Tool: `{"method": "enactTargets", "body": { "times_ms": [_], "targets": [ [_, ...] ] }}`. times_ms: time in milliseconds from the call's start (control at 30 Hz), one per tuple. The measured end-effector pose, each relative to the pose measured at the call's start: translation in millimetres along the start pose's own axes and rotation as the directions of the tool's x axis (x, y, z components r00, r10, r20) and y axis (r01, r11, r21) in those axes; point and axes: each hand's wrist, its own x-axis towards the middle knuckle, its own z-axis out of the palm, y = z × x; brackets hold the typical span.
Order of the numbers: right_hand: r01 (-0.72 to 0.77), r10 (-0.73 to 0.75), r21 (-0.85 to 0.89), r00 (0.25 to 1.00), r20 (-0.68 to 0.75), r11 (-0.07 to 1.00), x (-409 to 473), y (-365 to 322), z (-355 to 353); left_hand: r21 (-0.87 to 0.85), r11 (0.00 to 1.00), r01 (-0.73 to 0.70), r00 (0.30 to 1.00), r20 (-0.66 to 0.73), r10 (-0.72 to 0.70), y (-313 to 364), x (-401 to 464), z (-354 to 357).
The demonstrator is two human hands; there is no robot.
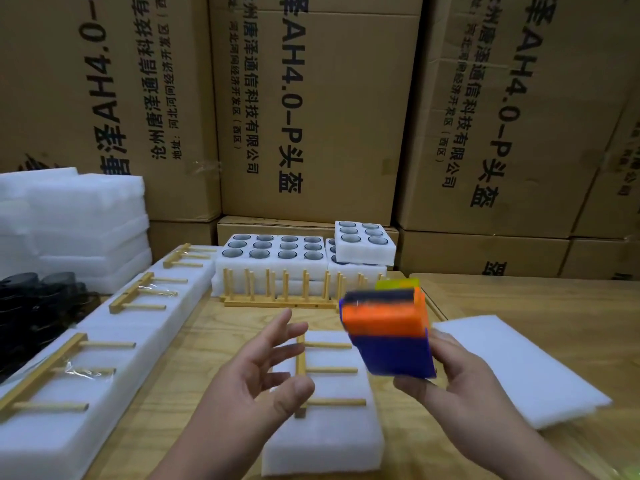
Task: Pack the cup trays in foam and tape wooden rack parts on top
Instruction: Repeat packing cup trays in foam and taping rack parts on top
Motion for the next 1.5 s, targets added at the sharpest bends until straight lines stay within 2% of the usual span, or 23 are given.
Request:
{"method": "enactTargets", "body": {
  "times_ms": [67, 167, 333, 500, 933, 1300, 1400, 1500],
  "targets": [
    [0.092, -0.097, -0.118, 0.995, -0.031, 0.989, 1.3, 8.5, -2.4, 0.066, 0.996, -0.06, 0.998, -0.012, 0.061, 8.7, -0.1, 1.5],
    [0.156, -0.162, -0.185, 0.986, -0.022, 0.97, 1.8, 11.9, -3.9, 0.202, 0.972, -0.12, 0.992, -0.022, 0.127, 18.7, -0.6, 5.2],
    [0.194, -0.193, -0.255, 0.981, 0.028, 0.947, -1.5, 18.2, -2.2, 0.418, 0.891, -0.179, 0.982, 0.02, 0.187, 28.7, -6.2, 13.8],
    [0.241, -0.229, -0.308, 0.971, 0.075, 0.92, -6.9, 24.5, -0.6, 0.565, 0.769, -0.299, 0.952, 0.117, 0.284, 38.3, -4.0, 14.9],
    [0.299, -0.28, -0.37, 0.954, 0.104, 0.88, -5.0, 25.3, -3.2, 0.6, 0.71, -0.369, 0.928, 0.199, 0.314, 39.2, 8.6, 13.9],
    [0.258, -0.189, -0.366, 0.959, 0.213, 0.894, 1.4, 29.8, -2.9, 0.602, 0.72, -0.345, 0.921, 0.07, 0.382, 36.4, 11.8, 13.5],
    [0.257, -0.18, -0.376, 0.957, 0.226, 0.89, 3.0, 32.5, -0.9, 0.628, 0.68, -0.379, 0.887, 0.039, 0.459, 35.7, 12.2, 14.0],
    [0.255, -0.17, -0.389, 0.956, 0.239, 0.885, 4.5, 32.5, 1.0, 0.696, 0.577, -0.428, 0.836, 0.061, 0.546, 36.0, 13.4, 14.0]
  ]
}}
